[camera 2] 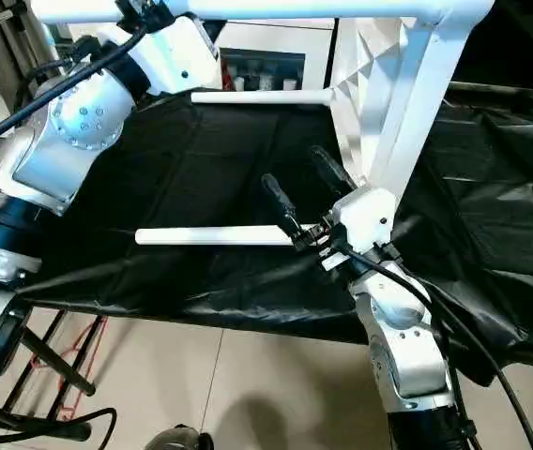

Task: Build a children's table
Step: Flip table

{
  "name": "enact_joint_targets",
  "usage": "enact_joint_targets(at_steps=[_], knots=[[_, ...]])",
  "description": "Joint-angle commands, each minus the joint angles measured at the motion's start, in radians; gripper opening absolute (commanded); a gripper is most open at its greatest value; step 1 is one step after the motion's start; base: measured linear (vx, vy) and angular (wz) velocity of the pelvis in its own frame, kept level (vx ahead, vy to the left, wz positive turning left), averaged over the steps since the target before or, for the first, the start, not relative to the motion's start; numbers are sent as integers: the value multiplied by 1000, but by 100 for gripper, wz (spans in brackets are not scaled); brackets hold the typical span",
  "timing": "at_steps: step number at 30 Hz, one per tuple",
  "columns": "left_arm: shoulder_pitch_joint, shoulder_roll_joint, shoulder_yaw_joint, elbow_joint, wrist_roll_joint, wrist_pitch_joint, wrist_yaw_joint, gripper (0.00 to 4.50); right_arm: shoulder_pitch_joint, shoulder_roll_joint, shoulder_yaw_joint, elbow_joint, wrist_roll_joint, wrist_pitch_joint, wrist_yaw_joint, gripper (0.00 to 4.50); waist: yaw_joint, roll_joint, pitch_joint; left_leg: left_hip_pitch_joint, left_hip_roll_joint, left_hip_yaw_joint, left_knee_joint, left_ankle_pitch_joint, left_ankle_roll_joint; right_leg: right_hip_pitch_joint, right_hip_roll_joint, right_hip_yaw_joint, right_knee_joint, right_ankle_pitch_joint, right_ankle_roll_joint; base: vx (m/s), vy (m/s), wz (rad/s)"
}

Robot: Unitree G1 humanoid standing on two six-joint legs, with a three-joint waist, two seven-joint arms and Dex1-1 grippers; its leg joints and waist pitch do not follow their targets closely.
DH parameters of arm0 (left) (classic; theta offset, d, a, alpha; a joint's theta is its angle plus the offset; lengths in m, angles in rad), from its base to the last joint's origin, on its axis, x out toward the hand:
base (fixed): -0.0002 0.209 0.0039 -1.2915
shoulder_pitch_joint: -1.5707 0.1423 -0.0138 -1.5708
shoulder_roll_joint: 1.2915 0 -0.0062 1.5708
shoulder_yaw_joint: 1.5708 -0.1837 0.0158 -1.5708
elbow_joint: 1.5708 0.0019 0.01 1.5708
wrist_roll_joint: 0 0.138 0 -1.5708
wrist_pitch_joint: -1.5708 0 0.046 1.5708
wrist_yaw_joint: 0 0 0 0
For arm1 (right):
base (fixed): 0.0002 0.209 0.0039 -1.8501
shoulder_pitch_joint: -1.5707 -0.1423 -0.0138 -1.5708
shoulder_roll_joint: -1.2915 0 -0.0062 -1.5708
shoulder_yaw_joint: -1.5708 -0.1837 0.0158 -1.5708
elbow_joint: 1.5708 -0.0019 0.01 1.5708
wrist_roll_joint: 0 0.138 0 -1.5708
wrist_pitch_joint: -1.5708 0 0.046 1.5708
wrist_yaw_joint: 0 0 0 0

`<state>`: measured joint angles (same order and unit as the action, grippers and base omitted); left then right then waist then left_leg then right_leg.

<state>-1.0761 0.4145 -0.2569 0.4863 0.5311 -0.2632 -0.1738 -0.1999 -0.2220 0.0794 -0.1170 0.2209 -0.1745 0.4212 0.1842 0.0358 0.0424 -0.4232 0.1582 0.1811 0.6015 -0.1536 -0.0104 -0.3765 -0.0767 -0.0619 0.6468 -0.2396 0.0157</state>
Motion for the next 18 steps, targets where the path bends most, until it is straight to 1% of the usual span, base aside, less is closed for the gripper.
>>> enact_joint_targets(at_steps=[1, 2, 3, 4, 5, 7, 9, 10, 11, 12, 14, 15, 16, 18], knots=[[-17, -15, 14, 3, -51, 34, -44, 233, 3, -1, 4, -19, -12, 5, 4, 348, 1, 3, -65, 44, 82, -51, -83, -331, -25, 14, -93, 51, -81, -40, -166, 0, 0, 0], [-12, -24, 20, -5, -71, 62, -71, 233, 4, -1, 3, -20, -12, 5, 5, 348, 3, 3, -64, 45, 82, -50, -83, -331, -24, 13, -93, 51, -81, -43, -166, 0, 0, 0], [-12, -24, 20, -5, -71, 62, -71, 233, 4, -1, 3, -20, -12, 5, 5, 348, 3, 3, -64, 45, 82, -50, -83, -331, -24, 13, -93, 51, -81, -43, -166, 0, 0, 0], [-4, -40, 33, -22, -115, 112, -120, 225, 7, -1, 3, -20, -13, 4, 7, 348, 10, 3, -65, 45, 82, -49, -82, -326, -21, 13, -97, 52, -81, -48, -170, 0, 0, 0], [1, -51, 44, -35, -141, 149, -143, 225, 8, -1, 3, -20, -13, 4, 8, 348, 13, 5, -65, 44, 82, -49, -81, -323, -19, 12, -96, 52, -81, -49, -171, 0, 0, 0], [5, -64, 59, -49, -173, 194, -166, 224, 9, -2, 3, -19, -13, 4, 9, 348, 14, 3, -64, 43, 82, -49, -82, -319, -14, 13, -95, 52, -81, -55, -174, 0, 0, 0], [8, -90, 92, -65, -224, 259, -186, 224, 11, -3, 3, -18, -14, 4, 11, 348, 15, 3, -64, 41, 81, -48, -81, -314, -8, 13, -96, 52, -82, -62, -173, 0, 0, 0], [10, -107, 115, -74, -256, 304, -193, 224, 11, -5, 4, -18, -14, 5, 12, 348, 16, 1, -63, 40, 79, -46, -79, -304, 3, 14, -98, 53, -86, -87, -173, 0, 0, 0], [12, -121, 132, -83, -278, 347, -205, 224, 12, -6, 5, -18, -14, 5, 13, 348, 18, 2, -62, 40, 79, -46, -78, -300, 7, 13, -99, 53, -86, -97, -174, 0, 0, 0], [12, -136, 151, -90, -299, 381, -204, 224, 13, -8, 5, -17, -14, 4, 14, 348, 21, 1, -62, 39, 78, -45, -76, -288, 18, 14, -100, 53, -89, -118, -171, 0, 0, 0], [10, -160, 184, -98, -321, 432, -187, 224, 14, -9, 5, -17, -13, 4, 16, 348, 27, 5, -62, 35, 77, -45, -74, -264, 37, 13, -101, 53, -93, -162, -160, 0, 0, 0], [7, -173, 205, -100, -335, 459, -173, 224, 14, -10, 4, -17, -13, 5, 17, 348, 28, 5, -62, 35, 78, -44, -73, -259, 39, 13, -100, 53, -93, -167, -157, 0, 0, 0], [5, -179, 219, -104, -341, 481, -165, 224, 14, -11, 4, -18, -12, 5, 18, 348, 32, 6, -64, 34, 77, -44, -72, -247, 44, 12, -99, 53, -93, -170, -154, 0, 0, 0], [-2, -190, 251, -101, -353, 516, -138, 224, 15, -13, 5, -19, -9, 10, 22, 348, 34, 3, -63, 30, 75, -43, -70, -231, 56, 13, -99, 52, -93, -166, -153, 0, 0, 0]])
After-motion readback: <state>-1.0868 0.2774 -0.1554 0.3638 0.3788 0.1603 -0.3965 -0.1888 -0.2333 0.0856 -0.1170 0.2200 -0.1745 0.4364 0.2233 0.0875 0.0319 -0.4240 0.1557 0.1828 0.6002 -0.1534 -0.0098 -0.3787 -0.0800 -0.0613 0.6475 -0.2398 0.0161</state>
